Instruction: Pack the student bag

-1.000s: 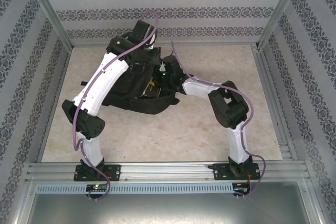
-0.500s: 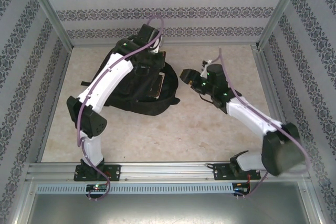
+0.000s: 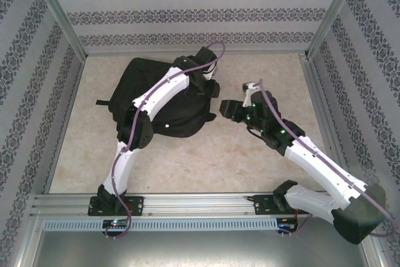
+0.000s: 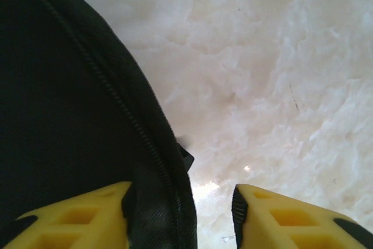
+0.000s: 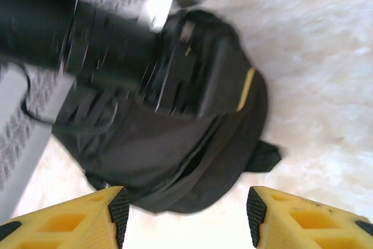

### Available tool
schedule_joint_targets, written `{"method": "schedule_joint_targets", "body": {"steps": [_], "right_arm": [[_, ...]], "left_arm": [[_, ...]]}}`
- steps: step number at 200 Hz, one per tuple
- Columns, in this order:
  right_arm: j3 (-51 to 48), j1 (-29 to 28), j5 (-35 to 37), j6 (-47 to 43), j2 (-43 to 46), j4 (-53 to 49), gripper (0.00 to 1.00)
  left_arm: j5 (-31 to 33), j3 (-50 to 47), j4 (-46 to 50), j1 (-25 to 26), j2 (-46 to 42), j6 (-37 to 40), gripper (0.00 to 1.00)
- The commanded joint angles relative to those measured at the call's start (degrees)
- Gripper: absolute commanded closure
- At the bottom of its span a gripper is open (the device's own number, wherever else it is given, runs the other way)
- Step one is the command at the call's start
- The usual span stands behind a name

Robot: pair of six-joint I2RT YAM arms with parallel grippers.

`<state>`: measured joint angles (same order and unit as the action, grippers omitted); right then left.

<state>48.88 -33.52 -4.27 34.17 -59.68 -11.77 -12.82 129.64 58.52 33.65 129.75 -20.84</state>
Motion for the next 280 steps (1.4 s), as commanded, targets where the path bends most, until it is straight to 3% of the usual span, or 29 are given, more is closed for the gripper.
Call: {"method": "schedule_joint_targets", "body": {"steps": [1, 23, 44, 76, 108, 167, 239, 264, 280], "right_arm": [[3.8, -4.1, -0.1, -7.7, -1.7, -2.1, 0.45], [5.9, -9.5, -1.2, -11.1, -5.6, -1.4, 0.48], [11.2, -17.2, 3.8, -17.8, -12.6, -2.8, 0.47], [20.7, -25.3, 11.1, -26.7, -25.3, -6.1, 0.46], [32.7, -31.1, 22.2, -37.1, -37.4, -12.7, 0.42], [43.7, -31.5, 25.0, -38.8, -48.8, -17.5, 0.41], [50.8, -31.5, 24.4, -38.3, -57.3, -20.9, 0.43], [51.2, -30.7, 25.9, -37.1, -58.6, -20.6, 0.5], [50.8, -29.7, 26.2, -36.1, -58.4, -19.7, 0.61]], "left_arm": [[6.1, -0.8, -1.4, -0.5, -12.6, 0.9, 0.39], [11.8, -10.6, -4.0, -2.6, -24.3, -1.9, 0.3], [15.1, -23.5, -7.2, -6.5, -35.8, -7.1, 0.25], [13.8, -43.2, -11.6, -14.7, -51.7, -16.7, 0.21], [11.4, -55.9, -12.0, -21.8, -61.8, -21.7, 0.18], [5.5, -65.9, -13.9, -30.9, -66.5, -23.1, 0.16], [3.6, -67.7, -15.7, -32.5, -66.3, -24.1, 0.16], [3.5, -68.0, -15.8, -32.9, -66.5, -24.2, 0.17], [3.6, -68.4, -16.1, -32.9, -66.6, -24.3, 0.18]]}}
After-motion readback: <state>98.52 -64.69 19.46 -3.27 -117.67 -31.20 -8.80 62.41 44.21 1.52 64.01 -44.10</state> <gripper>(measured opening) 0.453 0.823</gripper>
